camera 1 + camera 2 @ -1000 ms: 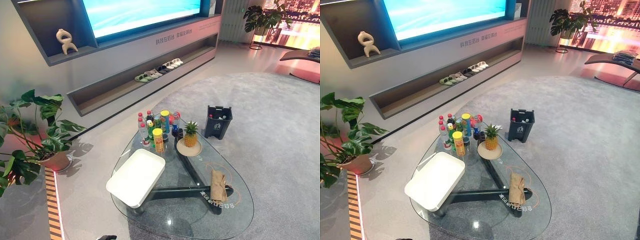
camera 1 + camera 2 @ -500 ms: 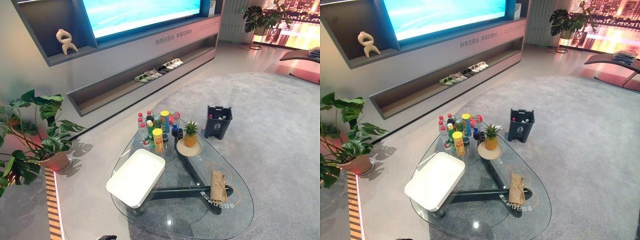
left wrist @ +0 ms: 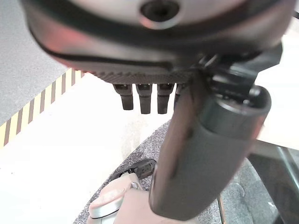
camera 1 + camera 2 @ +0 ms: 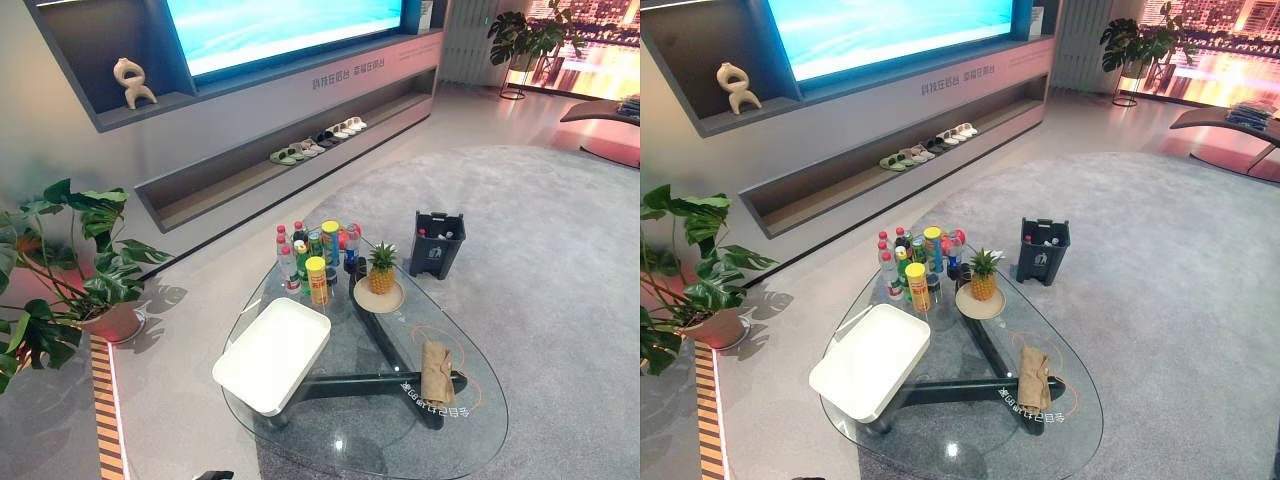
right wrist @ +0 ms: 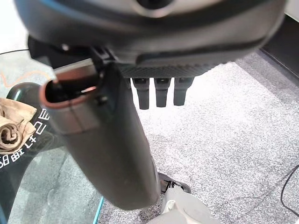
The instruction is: Wipe the table with a cloth and put it in the basket.
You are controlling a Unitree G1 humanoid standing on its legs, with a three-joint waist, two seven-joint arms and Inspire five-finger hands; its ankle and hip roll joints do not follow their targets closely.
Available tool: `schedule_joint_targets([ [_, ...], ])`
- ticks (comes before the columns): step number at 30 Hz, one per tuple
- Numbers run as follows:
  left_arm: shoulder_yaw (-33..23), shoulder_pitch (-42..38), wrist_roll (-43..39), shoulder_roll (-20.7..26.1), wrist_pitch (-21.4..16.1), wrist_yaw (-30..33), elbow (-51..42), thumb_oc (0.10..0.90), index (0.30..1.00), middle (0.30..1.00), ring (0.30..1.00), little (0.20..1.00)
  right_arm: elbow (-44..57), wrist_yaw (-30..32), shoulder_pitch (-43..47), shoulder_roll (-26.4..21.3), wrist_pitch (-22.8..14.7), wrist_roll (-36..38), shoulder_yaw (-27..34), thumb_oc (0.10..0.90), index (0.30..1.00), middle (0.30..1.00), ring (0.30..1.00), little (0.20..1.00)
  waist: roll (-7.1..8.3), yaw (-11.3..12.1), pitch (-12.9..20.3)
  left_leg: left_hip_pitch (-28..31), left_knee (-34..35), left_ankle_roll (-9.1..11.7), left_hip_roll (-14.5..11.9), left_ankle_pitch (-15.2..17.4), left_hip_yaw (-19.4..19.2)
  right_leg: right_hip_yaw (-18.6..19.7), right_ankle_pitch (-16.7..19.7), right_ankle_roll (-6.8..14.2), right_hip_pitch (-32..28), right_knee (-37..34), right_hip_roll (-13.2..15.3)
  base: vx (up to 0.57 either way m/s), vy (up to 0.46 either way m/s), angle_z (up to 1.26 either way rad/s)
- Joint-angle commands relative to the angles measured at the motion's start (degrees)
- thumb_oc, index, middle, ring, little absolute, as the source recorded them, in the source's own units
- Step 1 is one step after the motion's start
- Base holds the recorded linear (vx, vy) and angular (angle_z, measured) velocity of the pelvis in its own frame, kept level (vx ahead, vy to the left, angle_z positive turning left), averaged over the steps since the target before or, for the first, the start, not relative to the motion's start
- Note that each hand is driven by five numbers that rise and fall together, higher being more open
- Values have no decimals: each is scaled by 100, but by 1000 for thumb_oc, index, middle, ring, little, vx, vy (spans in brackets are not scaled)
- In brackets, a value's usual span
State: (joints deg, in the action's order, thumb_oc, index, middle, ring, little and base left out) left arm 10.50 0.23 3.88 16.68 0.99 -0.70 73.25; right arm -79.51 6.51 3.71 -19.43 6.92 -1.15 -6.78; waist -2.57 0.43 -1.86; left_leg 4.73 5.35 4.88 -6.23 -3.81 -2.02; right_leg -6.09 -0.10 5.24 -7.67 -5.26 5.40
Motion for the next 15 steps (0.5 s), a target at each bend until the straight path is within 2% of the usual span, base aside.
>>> schedule_joint_targets([
  [1,-143,-489,-45,453,-124,215,272,800,900,900,900,900,-191,402,375,-329,-3,-416,129,800,900,900,900,900,258,139,-337,130,-35,-103,205,453,-1,-8,167,129,165,26,120,60,-10,-2],
  [4,-148,-491,-156,541,-173,225,209,800,900,900,900,900,-151,487,374,-452,-16,-666,145,800,900,900,900,900,242,125,-429,37,-35,-97,213,410,-7,35,223,145,287,26,112,54,-1,-1],
  [6,-99,-586,-325,660,-252,255,62,800,900,900,900,900,-57,642,493,-616,-25,-1043,12,800,900,900,900,900,201,130,-660,-195,-35,-107,240,334,10,85,319,151,591,26,130,-99,9,-1],
  [7,-30,-777,-610,756,-298,281,-1,800,900,900,900,900,-28,632,746,-785,-19,-1114,-106,800,900,900,900,900,176,127,-898,-412,-35,-122,256,260,24,130,399,122,843,26,119,-310,26,-5],
  [10,31,-1192,-994,877,-316,359,-65,800,900,900,900,900,-11,873,1143,-998,-166,-1041,-285,800,900,900,900,900,124,114,-1356,-826,-111,-160,311,139,109,209,506,65,1272,131,82,-292,26,-4],
  [11,37,-1350,-1120,935,-337,395,-101,800,900,900,900,900,66,976,1281,-1062,-199,-990,-334,800,900,900,900,900,107,109,-1556,-1034,-210,-173,343,101,142,235,495,35,1481,276,68,-251,20,4],
  [14,53,-1532,-1258,1022,-371,431,-143,800,900,900,900,900,185,1121,1399,-1119,-266,-903,-394,800,900,900,900,900,117,89,-1802,-1424,-523,-188,389,93,194,277,429,-12,1861,645,40,-189,2,2],
  [15,76,-1642,-1318,1079,-419,465,-153,800,900,900,900,900,242,1188,1456,-1151,-343,-847,-424,800,900,900,900,900,137,68,-1949,-1702,-812,-190,406,108,227,296,350,-47,2133,970,13,-158,-12,3],
])
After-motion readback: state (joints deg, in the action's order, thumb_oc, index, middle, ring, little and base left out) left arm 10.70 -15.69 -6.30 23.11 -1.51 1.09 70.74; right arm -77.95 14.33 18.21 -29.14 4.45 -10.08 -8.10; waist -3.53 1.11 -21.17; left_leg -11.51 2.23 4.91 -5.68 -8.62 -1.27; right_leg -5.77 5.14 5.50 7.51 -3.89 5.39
